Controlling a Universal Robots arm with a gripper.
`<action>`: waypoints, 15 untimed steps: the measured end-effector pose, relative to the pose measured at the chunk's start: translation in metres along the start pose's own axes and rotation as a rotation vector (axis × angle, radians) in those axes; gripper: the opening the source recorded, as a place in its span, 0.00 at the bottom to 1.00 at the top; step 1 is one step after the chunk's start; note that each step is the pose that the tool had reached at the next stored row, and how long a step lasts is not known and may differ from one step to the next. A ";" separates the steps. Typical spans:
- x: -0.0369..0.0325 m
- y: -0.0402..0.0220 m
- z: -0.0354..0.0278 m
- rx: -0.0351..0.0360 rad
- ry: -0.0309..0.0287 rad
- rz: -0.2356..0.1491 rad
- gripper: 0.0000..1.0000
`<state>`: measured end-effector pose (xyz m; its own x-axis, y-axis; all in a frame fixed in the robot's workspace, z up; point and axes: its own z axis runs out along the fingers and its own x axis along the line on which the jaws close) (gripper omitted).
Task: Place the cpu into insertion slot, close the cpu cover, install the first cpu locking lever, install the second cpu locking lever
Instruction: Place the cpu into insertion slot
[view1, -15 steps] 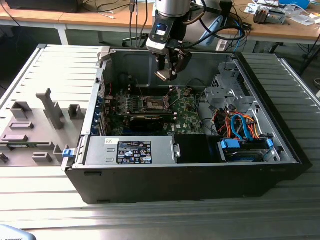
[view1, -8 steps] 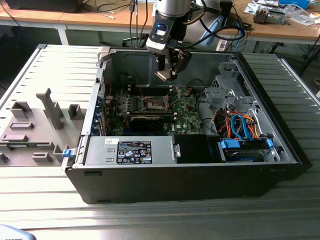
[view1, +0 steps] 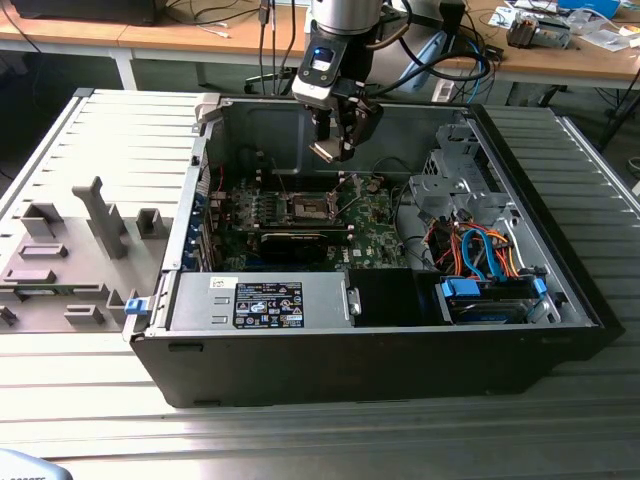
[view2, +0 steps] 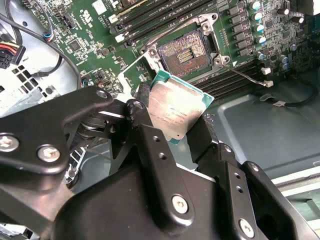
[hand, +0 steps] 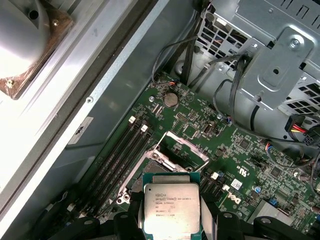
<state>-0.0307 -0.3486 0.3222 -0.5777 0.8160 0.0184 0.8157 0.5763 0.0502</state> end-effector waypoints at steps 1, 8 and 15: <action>0.0000 0.0000 0.0000 0.0000 0.0000 0.000 0.55; 0.0000 0.0000 0.0000 -0.0001 -0.0002 0.004 0.55; 0.0000 0.0000 0.0000 -0.0001 -0.0004 0.007 0.55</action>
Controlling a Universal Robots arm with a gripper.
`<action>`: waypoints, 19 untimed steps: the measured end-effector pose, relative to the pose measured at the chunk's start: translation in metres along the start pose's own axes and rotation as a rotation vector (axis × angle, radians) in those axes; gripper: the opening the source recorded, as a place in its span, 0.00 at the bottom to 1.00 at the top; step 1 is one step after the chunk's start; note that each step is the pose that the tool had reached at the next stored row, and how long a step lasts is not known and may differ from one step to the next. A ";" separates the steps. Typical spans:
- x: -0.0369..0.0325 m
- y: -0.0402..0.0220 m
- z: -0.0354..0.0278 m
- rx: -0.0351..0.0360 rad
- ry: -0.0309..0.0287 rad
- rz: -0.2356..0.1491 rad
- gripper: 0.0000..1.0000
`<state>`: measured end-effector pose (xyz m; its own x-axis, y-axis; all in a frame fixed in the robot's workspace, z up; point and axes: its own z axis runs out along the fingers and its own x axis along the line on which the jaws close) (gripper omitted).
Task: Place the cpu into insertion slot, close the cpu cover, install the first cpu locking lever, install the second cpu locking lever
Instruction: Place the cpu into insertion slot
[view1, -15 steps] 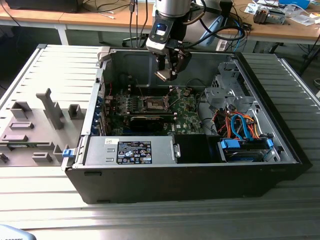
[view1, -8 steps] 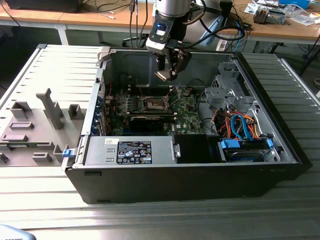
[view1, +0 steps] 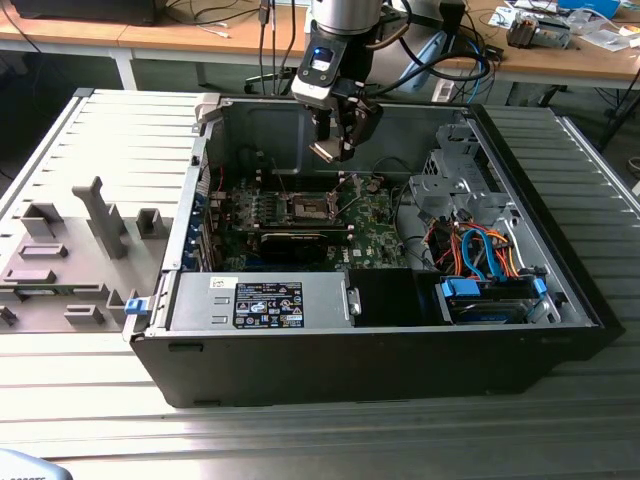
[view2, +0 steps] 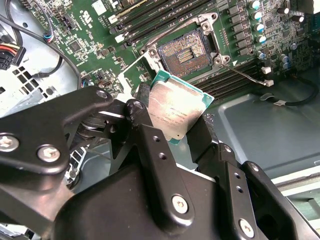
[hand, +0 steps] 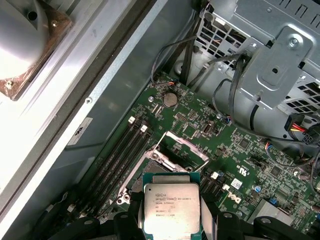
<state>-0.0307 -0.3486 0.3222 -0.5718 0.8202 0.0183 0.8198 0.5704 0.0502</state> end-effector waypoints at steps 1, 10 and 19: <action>0.0000 0.0000 0.0000 -0.0001 0.0000 0.001 0.55; 0.0000 0.0000 0.0000 -0.0001 -0.0002 0.005 0.55; 0.0000 0.0000 0.0000 -0.0002 -0.0005 0.010 0.55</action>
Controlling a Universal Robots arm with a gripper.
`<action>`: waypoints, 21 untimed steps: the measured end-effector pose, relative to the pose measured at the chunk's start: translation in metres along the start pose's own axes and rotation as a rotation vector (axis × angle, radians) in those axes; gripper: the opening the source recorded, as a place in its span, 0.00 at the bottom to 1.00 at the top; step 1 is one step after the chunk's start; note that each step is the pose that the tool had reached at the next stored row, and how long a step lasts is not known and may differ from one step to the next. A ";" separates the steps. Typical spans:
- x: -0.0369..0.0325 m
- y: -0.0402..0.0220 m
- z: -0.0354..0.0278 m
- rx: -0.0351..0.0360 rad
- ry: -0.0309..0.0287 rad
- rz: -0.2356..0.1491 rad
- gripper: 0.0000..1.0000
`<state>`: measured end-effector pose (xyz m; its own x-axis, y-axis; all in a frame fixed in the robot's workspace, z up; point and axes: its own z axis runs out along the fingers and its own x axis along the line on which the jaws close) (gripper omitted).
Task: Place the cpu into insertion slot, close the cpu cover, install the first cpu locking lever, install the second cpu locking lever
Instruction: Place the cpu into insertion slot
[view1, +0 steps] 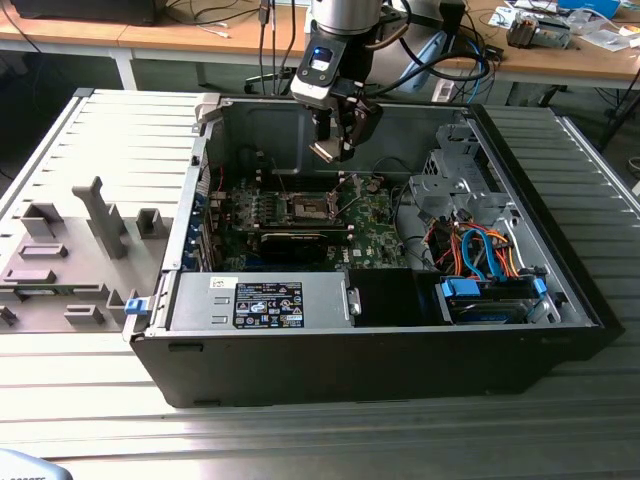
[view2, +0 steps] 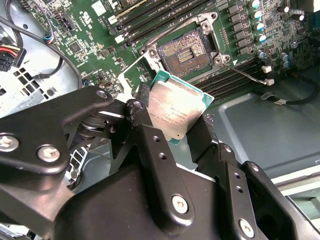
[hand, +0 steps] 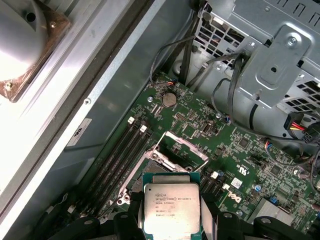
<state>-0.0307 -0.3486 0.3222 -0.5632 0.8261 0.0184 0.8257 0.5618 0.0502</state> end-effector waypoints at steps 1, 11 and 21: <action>0.0000 0.0000 0.0000 0.0000 0.0000 0.000 0.55; 0.0000 0.0000 0.0000 -0.0001 -0.0003 0.005 0.55; 0.0000 0.0000 0.0000 -0.0003 -0.0006 0.012 0.55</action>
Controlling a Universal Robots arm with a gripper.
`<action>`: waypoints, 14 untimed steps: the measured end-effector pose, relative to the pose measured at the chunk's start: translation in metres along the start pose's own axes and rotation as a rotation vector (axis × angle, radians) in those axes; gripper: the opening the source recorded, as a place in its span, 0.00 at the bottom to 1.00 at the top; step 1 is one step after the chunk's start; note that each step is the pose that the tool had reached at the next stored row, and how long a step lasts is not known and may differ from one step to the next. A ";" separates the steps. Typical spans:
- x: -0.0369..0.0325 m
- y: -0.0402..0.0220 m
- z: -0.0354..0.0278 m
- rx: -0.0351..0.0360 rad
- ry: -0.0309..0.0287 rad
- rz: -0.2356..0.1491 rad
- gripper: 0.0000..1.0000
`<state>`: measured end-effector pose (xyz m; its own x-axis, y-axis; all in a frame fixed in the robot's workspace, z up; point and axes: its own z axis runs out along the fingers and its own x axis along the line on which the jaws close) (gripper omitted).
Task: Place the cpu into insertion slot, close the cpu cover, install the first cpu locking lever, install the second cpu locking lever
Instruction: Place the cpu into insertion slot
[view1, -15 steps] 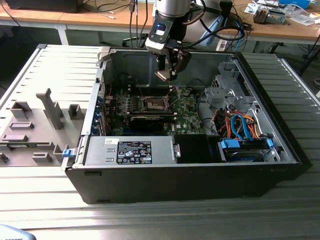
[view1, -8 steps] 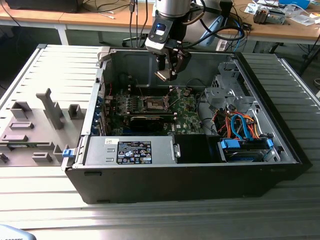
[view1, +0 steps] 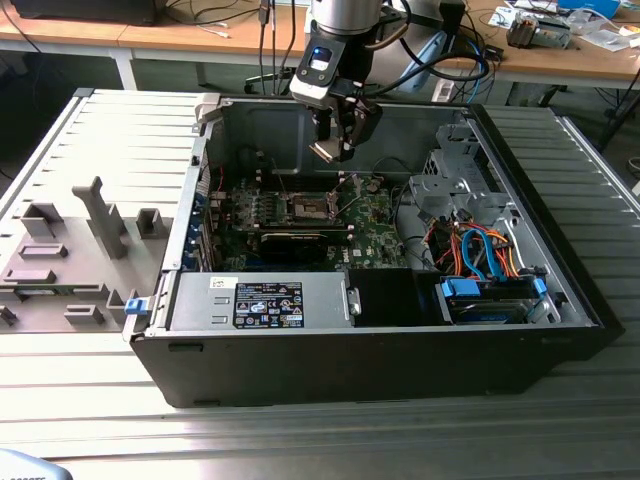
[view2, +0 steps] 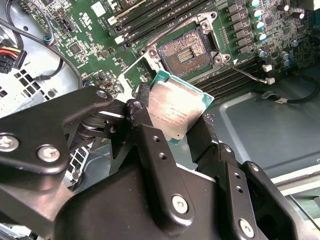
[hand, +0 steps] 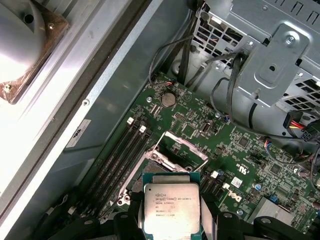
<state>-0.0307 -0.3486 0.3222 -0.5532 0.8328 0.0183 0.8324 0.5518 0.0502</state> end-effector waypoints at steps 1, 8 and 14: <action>0.0000 0.0000 0.0000 0.0000 -0.0001 0.000 0.55; 0.0000 0.0000 0.0000 0.0000 -0.0002 0.003 0.55; 0.0000 0.0000 0.0000 0.0000 -0.0003 0.006 0.55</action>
<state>-0.0307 -0.3486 0.3222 -0.5486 0.8359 0.0183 0.8355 0.5472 0.0501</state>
